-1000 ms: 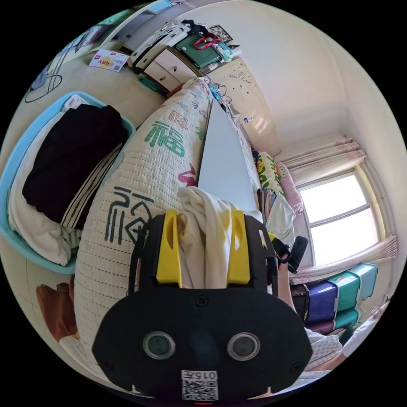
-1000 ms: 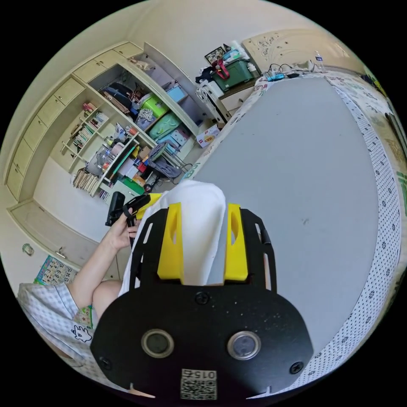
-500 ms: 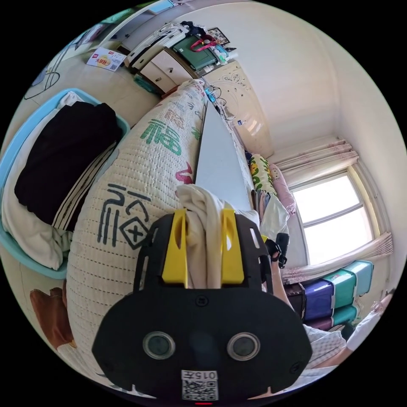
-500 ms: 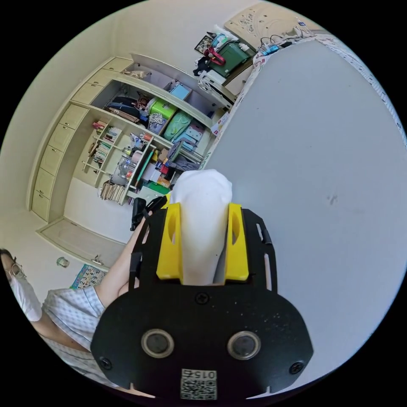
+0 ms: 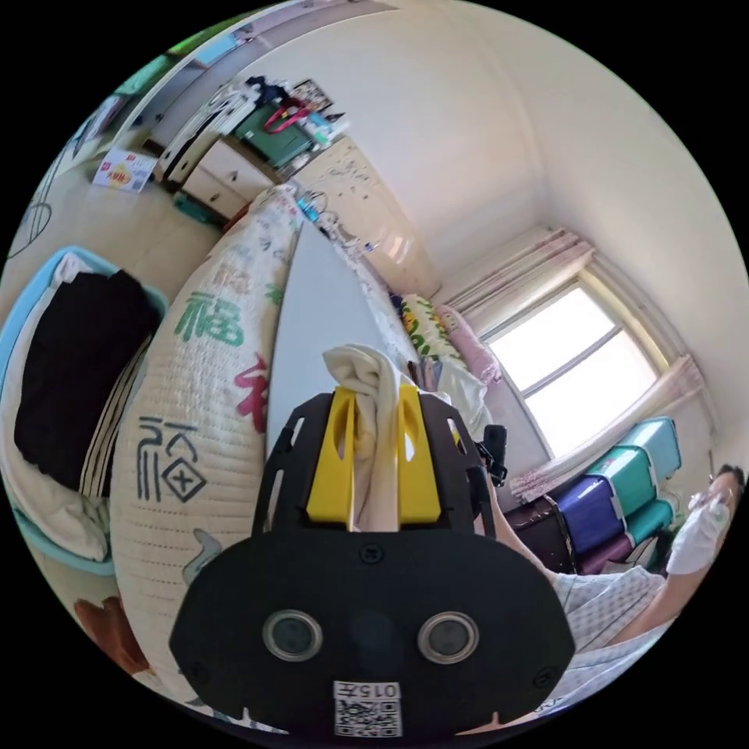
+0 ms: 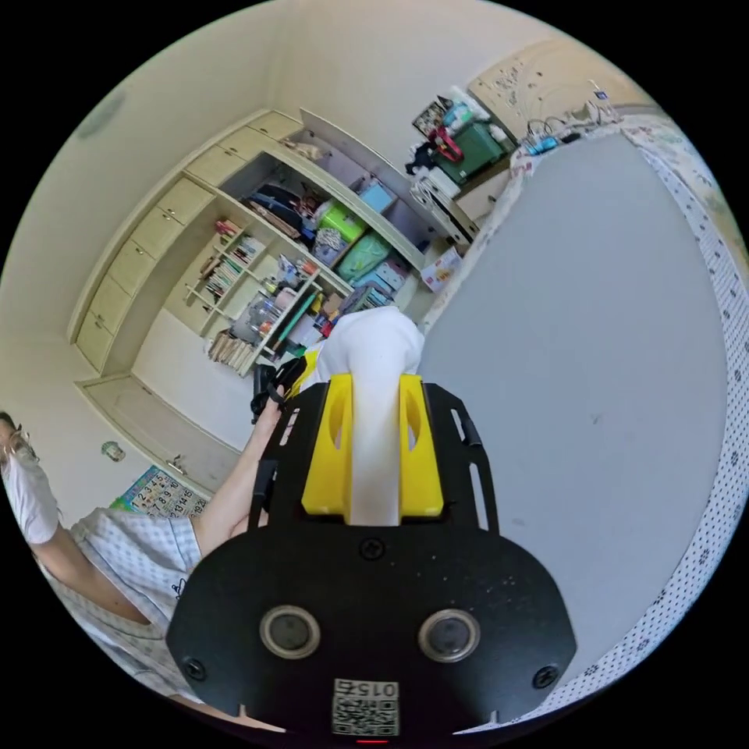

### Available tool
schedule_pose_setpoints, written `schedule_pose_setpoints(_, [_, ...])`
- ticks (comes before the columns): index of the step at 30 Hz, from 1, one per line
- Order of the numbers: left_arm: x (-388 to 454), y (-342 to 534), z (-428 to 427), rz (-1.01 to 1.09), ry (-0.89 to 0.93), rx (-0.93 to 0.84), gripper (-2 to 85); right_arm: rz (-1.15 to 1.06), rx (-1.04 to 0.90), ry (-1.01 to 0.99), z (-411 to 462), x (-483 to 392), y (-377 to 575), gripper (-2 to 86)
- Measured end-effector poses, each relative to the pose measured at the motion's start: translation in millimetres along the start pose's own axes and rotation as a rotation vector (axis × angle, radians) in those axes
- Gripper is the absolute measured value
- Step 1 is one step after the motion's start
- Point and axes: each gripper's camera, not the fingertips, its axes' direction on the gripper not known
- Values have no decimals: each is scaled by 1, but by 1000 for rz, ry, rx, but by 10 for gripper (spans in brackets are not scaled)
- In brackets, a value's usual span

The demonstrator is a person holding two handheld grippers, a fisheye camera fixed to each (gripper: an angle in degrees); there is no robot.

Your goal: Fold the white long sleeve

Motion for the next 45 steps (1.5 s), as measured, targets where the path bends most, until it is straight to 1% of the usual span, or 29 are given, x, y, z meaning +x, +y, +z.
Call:
schedule_pose_setpoints(2, [30,15,-13,97,115,75,79,-104,106,-48,-33,-29,22,89])
schedule_pose_setpoints(3, [40,19,-16,129,134,91,78,-135,127,-55,-43,-38,29,89])
schedule_pose_setpoints(5, [84,45,-21,248,171,160,77,-264,178,-36,-81,-73,57,87])
schedule_pose_setpoints(7, [114,64,-17,324,190,180,76,-293,190,-23,-111,-87,76,86])
schedule_pose_setpoints(9, [141,82,-9,391,210,150,75,-318,178,9,-144,-99,94,85])
schedule_pose_setpoints(11, [180,102,8,473,242,79,75,-375,183,109,-191,-127,122,84])
schedule_pose_setpoints(13, [209,118,23,528,267,49,74,-419,213,162,-229,-149,147,84])
schedule_pose_setpoints(16, [253,146,54,591,375,6,74,-466,277,240,-293,-182,189,84])
schedule_pose_setpoints(17, [268,156,69,601,422,-23,74,-477,300,279,-318,-195,206,84])
schedule_pose_setpoints(22, [317,200,140,634,546,-126,74,-518,336,436,-398,-235,268,83])
schedule_pose_setpoints(27, [338,245,228,625,611,-236,72,-448,322,533,-454,-217,310,83])
schedule_pose_setpoints(29, [335,269,282,600,576,-316,70,-363,292,569,-468,-185,326,83])
schedule_pose_setpoints(30, [332,275,296,591,565,-335,71,-341,286,572,-470,-175,330,84])
schedule_pose_setpoints(32, [317,295,353,549,526,-405,73,-255,250,590,-475,-133,340,84])
schedule_pose_setpoints(36, [287,312,437,456,411,-459,73,-97,223,686,-459,-67,332,86])
schedule_pose_setpoints(39, [267,318,501,411,226,-445,75,-2,198,841,-429,-20,310,90])
schedule_pose_setpoints(41, [249,327,560,340,7,-498,81,152,198,1012,-405,16,293,76])
schedule_pose_setpoints(42, [244,331,573,327,-44,-525,82,198,217,1047,-402,23,290,66])
schedule_pose_setpoints(43, [238,338,595,321,-140,-567,84,250,247,1069,-395,32,285,46])
schedule_pose_setpoints(44, [238,346,609,367,-190,-569,84,245,249,1042,-385,40,282,28])
schedule_pose_setpoints(45, [239,350,614,404,-199,-569,84,240,241,1027,-379,45,281,23])
